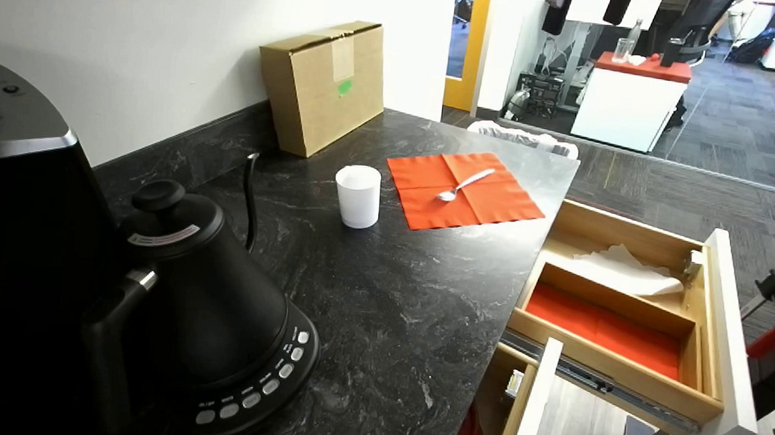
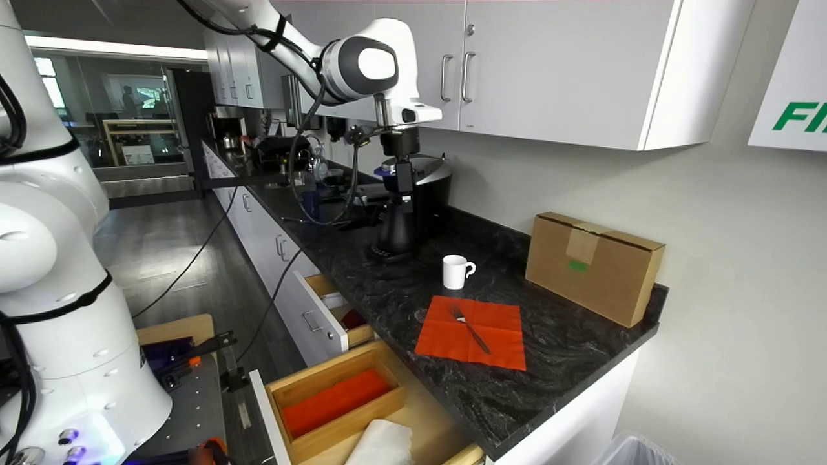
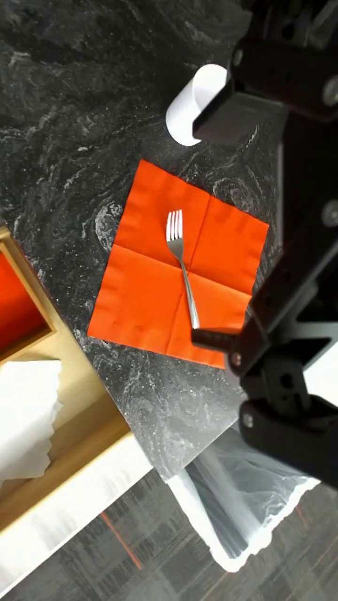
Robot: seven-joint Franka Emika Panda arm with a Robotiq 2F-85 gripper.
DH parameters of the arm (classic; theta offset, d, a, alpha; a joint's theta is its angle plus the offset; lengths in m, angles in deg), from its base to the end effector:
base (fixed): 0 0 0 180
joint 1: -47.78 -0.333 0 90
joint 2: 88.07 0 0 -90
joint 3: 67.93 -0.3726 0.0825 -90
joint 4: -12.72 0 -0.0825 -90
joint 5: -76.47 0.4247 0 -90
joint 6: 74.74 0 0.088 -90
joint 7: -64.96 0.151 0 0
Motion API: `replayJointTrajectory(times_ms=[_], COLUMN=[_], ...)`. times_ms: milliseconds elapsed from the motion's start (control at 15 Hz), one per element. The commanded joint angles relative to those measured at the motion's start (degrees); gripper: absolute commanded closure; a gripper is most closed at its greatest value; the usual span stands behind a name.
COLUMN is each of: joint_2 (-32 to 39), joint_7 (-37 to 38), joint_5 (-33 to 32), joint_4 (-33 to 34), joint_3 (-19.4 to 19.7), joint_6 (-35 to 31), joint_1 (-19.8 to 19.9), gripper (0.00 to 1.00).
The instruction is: Pick up the fork and put it in the box that is inside the drawer
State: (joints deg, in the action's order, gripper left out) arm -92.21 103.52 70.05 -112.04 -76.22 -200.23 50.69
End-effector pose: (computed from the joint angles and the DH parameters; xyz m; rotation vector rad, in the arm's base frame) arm 0.5619 0.0456 0.4223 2.9687 -0.7862 0.1795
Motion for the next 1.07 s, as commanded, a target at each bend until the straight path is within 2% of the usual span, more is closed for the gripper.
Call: replayJointTrajectory(times_ms=[0,333,667,867,933,1000], joint_2=[5.38,9.2,9.56,10.41,10.38,10.94], joint_7=[8.83,22.01,34.43,38.43,38.41,35.92], joint_5=[2.44,2.08,3.13,3.32,4.7,3.3], joint_4=[4.16,5.12,2.57,1.25,0.39,2.65], joint_3=[2.23,4.99,6.59,6.68,6.55,6.71], joint_6=[0.03,-1.48,-2.25,-3.39,-3.14,-1.1], joint_1=[-1.5,-2.42,-3.25,-3.65,-3.72,-3.66], gripper=[0.0,0.0,0.0,0.0,0.0,0.0])
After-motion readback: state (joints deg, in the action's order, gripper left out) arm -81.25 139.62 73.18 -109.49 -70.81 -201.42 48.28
